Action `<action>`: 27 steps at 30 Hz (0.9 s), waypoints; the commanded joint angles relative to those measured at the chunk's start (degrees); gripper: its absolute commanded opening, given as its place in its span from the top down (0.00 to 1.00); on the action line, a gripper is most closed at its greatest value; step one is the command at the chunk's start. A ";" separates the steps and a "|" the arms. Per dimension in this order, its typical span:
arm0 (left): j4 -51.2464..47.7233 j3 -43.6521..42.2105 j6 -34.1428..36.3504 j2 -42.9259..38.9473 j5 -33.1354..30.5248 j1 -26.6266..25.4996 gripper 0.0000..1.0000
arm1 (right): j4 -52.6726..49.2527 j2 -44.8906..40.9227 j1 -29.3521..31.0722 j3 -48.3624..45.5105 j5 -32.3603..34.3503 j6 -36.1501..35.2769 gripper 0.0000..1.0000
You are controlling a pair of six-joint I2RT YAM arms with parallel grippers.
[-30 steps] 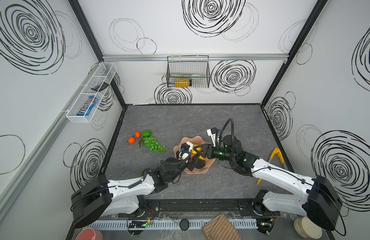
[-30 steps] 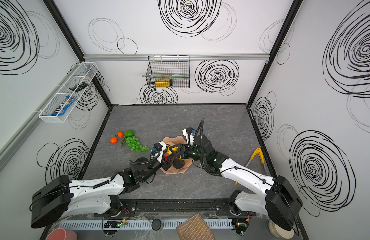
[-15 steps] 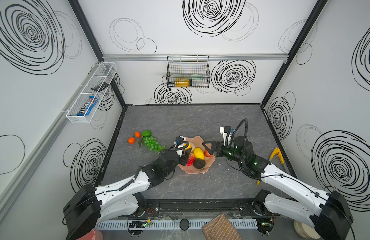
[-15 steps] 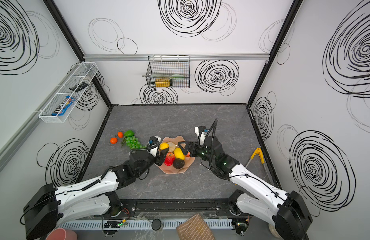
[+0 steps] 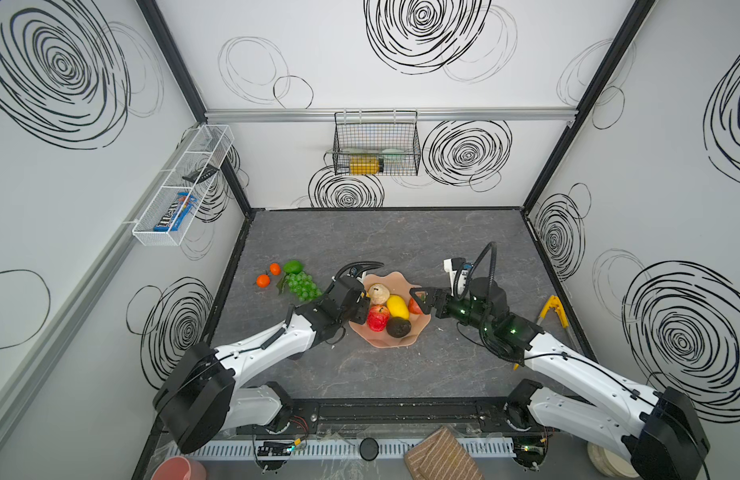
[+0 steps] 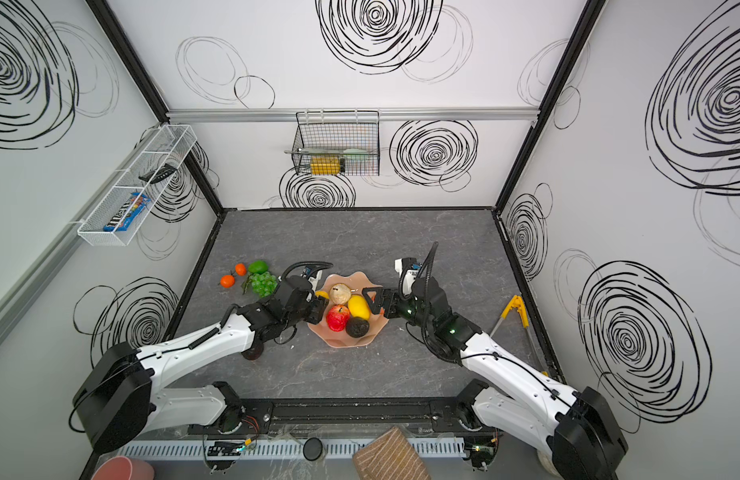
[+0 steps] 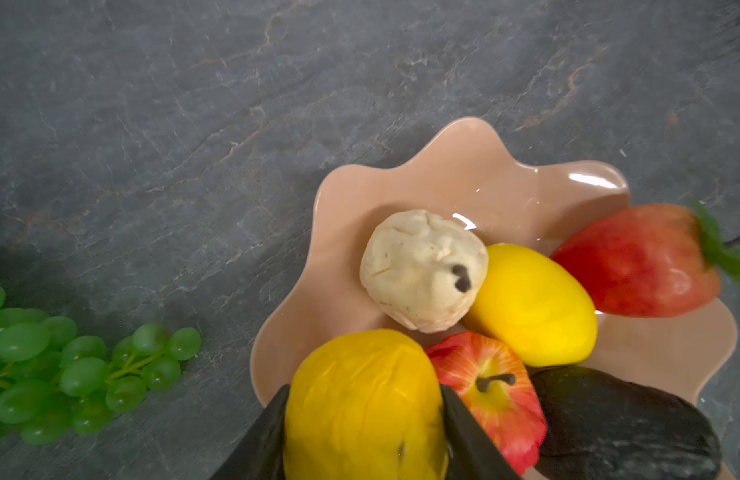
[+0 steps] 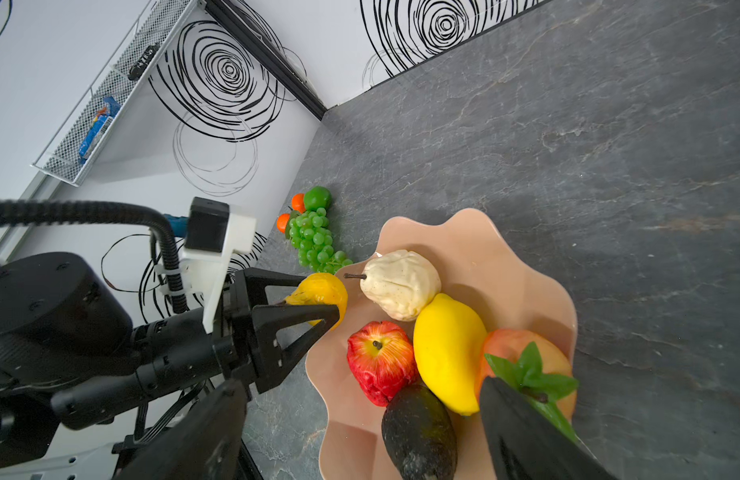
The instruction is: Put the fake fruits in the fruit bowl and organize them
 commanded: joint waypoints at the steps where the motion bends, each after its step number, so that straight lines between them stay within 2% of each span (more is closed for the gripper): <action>1: -1.24 2.69 -2.09 1.40 2.44 0.79 0.46 | 0.69 -0.84 -0.27 -1.12 0.27 0.04 0.08; 18: -0.53 5.43 -4.66 6.83 6.29 3.95 0.42 | 1.24 -0.61 -0.26 -2.01 0.00 0.58 0.08; 27: -0.26 5.08 -4.82 7.48 6.18 4.05 0.37 | 0.91 -0.98 -0.26 -1.97 0.35 0.58 0.08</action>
